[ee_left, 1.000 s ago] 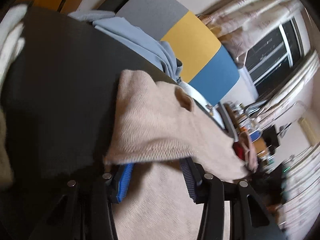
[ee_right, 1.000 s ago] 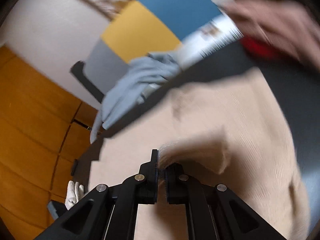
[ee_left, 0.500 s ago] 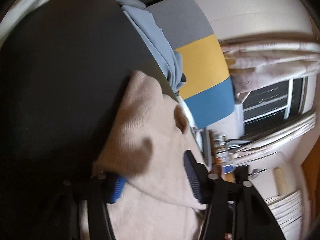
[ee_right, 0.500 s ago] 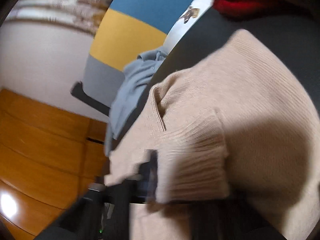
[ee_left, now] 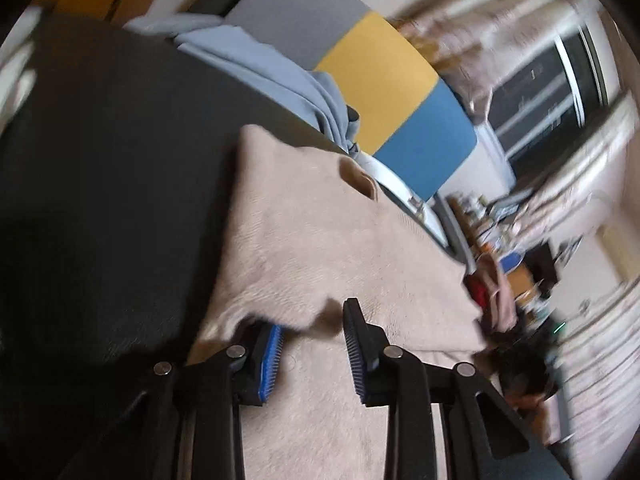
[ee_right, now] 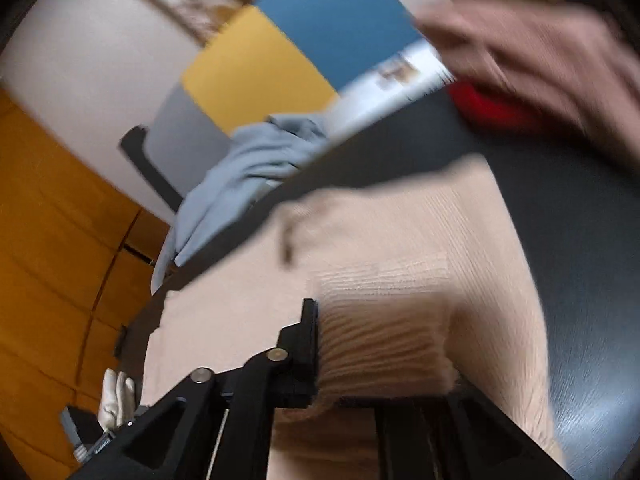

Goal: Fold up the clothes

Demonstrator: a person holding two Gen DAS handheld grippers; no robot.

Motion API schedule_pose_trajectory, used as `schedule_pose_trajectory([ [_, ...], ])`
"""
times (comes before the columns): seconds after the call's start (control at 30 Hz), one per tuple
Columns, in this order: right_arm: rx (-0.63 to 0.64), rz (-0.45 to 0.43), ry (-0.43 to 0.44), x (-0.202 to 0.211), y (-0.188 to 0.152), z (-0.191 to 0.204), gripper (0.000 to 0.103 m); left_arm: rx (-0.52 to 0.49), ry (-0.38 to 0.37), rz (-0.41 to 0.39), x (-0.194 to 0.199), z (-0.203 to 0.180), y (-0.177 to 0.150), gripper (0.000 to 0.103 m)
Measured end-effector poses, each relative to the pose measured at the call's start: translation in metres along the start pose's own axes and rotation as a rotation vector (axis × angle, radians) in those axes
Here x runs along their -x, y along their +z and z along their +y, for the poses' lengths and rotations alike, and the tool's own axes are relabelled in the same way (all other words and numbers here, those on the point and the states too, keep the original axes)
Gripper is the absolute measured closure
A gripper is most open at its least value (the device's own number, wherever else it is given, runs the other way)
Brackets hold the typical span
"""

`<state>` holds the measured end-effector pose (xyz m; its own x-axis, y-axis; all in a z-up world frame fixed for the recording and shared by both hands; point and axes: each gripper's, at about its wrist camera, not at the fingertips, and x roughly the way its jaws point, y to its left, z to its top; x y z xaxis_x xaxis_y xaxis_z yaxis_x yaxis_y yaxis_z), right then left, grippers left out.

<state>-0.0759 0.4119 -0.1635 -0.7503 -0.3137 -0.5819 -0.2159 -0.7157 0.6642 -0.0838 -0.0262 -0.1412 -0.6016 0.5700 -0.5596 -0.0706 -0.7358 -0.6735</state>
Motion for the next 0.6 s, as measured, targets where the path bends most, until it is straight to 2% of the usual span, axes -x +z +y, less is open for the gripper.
schedule_pose_trajectory([
  [0.07, -0.078, -0.027, 0.057, 0.002, -0.004, -0.016, 0.086, 0.066, -0.040, -0.015, 0.006, 0.013, 0.000, 0.067],
  [0.13, -0.094, -0.029, 0.065, 0.007, -0.003, -0.018, 0.086, 0.142, -0.085, -0.019, 0.008, 0.025, 0.003, 0.066],
  [0.2, -0.085, -0.012, 0.045, 0.011, -0.002, -0.016, 0.085, 0.137, -0.066, 0.003, 0.011, 0.025, 0.005, 0.071],
  [0.23, -0.080, -0.004, 0.037, 0.013, -0.002, -0.015, 0.079, 0.133, -0.054, 0.014, 0.012, 0.025, 0.006, 0.072],
  [0.27, -0.068, -0.001, 0.032, 0.018, -0.003, -0.014, 0.075, 0.096, -0.010, 0.028, 0.018, 0.022, 0.005, 0.073],
  [0.3, -0.050, 0.004, 0.013, 0.026, -0.006, -0.013, 0.068, 0.081, 0.001, 0.036, 0.025, 0.021, 0.003, 0.073],
  [0.37, -0.012, 0.013, -0.026, 0.041, -0.012, -0.012, 0.063, 0.045, 0.041, 0.018, 0.041, 0.020, 0.002, 0.073],
  [0.47, 0.107, -0.016, -0.142, 0.069, -0.021, 0.001, 0.054, -0.078, 0.144, -0.020, 0.039, -0.005, 0.012, 0.069],
  [0.53, 0.189, -0.039, -0.155, 0.078, -0.020, 0.014, 0.043, -0.160, 0.213, -0.045, 0.037, -0.022, 0.019, 0.066],
  [0.6, 0.279, -0.038, -0.162, 0.071, -0.016, 0.034, 0.038, -0.239, 0.253, -0.047, 0.015, -0.045, 0.029, 0.065],
])
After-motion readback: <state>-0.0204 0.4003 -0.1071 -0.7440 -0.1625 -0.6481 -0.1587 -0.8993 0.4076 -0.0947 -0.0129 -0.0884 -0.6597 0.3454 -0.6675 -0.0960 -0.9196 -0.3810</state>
